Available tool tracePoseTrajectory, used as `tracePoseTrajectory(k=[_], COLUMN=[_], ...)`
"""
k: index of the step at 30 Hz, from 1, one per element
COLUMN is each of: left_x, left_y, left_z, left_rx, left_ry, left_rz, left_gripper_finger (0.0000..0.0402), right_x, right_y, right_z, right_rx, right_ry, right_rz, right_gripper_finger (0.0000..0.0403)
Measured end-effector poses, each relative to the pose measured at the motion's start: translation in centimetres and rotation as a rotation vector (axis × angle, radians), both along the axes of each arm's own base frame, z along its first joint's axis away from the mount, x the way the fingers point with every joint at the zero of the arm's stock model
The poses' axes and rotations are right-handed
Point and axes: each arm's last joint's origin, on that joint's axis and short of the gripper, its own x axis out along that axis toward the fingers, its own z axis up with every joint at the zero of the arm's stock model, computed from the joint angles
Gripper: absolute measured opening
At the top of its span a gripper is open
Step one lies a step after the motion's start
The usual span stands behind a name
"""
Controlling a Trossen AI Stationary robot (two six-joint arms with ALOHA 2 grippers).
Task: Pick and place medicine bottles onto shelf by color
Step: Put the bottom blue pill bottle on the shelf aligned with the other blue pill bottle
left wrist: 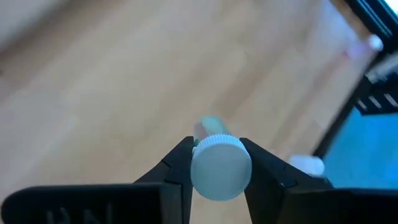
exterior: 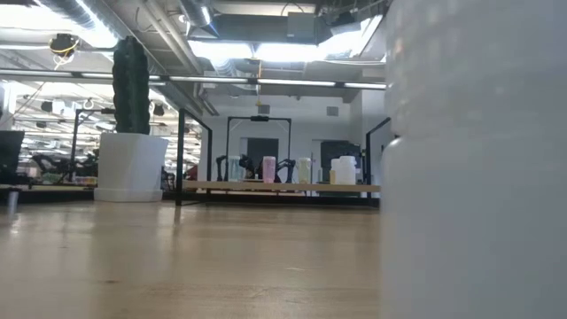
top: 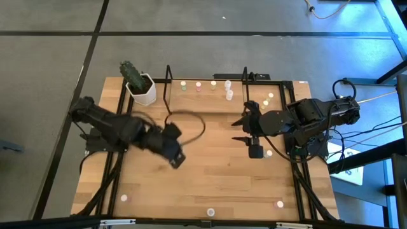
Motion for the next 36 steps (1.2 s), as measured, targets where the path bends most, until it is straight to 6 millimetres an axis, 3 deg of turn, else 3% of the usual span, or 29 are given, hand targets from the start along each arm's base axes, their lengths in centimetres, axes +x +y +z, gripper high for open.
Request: tracePoseTrajectory(k=[9, 17, 25, 36], left_x=[0.9, 0.2, 0.8, 4.3], left_y=[9.1, 16.3, 20.3, 24.5], left_z=[2.2, 2.1, 0.6, -4.8], left_rx=[0.117, 0.157, 0.189, 0.165], left_ry=[0.040, 0.086, 0.167, 0.324], left_rz=[0.038, 0.080, 0.034, 0.041], left_gripper_finger=[0.0094, 0.0094, 0.0094, 0.0094], right_x=[0.0, 0.0, 0.0, 0.2], right_y=[0.0, 0.0, 0.0, -0.7], right_z=[0.0, 0.0, 0.0, 0.0], right_rx=[-0.001, 0.000, -0.003, -0.002], right_ry=[0.000, 0.000, 0.000, 0.000], right_rz=[0.001, 0.001, 0.000, -0.030], right_gripper_finger=[0.0223, 0.0223, 0.0223, 0.0223])
